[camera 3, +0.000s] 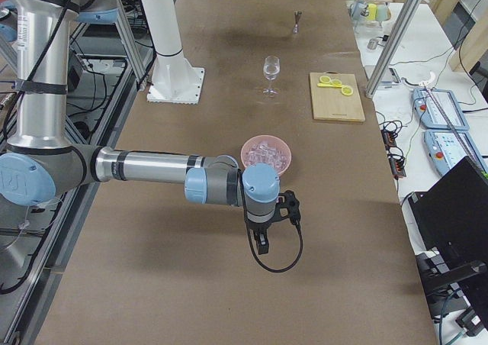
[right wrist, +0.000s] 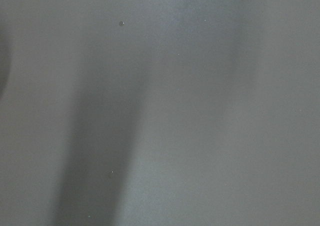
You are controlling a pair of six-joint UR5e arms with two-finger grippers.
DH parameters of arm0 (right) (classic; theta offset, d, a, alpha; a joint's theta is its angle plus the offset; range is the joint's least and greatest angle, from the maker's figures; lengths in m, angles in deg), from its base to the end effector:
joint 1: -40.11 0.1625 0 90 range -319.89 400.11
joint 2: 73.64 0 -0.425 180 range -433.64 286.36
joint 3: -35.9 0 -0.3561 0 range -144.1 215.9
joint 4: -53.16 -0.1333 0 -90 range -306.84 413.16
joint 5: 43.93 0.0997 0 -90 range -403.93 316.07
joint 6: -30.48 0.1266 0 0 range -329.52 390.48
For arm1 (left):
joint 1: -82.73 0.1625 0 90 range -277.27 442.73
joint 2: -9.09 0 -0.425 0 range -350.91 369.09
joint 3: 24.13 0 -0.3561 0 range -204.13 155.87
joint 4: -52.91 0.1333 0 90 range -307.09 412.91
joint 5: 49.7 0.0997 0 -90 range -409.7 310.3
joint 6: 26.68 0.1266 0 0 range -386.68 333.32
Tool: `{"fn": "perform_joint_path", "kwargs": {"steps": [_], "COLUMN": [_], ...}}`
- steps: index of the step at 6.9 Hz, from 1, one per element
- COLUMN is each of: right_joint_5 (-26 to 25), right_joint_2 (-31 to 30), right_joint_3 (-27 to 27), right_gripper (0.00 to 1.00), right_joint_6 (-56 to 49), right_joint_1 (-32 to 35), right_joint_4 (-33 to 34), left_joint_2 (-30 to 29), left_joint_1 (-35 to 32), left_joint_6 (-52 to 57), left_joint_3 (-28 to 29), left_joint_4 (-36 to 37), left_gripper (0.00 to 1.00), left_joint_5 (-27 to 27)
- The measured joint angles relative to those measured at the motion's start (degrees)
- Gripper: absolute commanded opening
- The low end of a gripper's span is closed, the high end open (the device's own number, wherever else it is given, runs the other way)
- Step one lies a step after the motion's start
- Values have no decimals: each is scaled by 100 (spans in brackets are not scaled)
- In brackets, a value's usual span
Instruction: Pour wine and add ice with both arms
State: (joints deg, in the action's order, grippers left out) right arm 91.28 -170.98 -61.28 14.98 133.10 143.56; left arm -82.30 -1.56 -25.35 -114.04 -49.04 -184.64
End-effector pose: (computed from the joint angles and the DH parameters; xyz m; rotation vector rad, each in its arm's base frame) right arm 0.0643 -0.3978 0.6752 0.1178 -0.7817 -0.2030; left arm 0.0045 -0.4859 0.6437 0.1896 0.7898 0.2067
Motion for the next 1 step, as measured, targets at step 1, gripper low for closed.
{"fn": "perform_joint_path", "kwargs": {"steps": [1], "right_joint_5": [11], "right_joint_2": [-11], "right_joint_3": [-35], "right_gripper": [100], "right_joint_6": [-8], "right_joint_1": [-1], "right_joint_4": [2], "left_joint_2": [-4], "left_joint_1": [0], "left_joint_6": [-1], "left_joint_3": [-31], "left_joint_4": [-3], "left_gripper": [98], "left_joint_5": [-4]}}
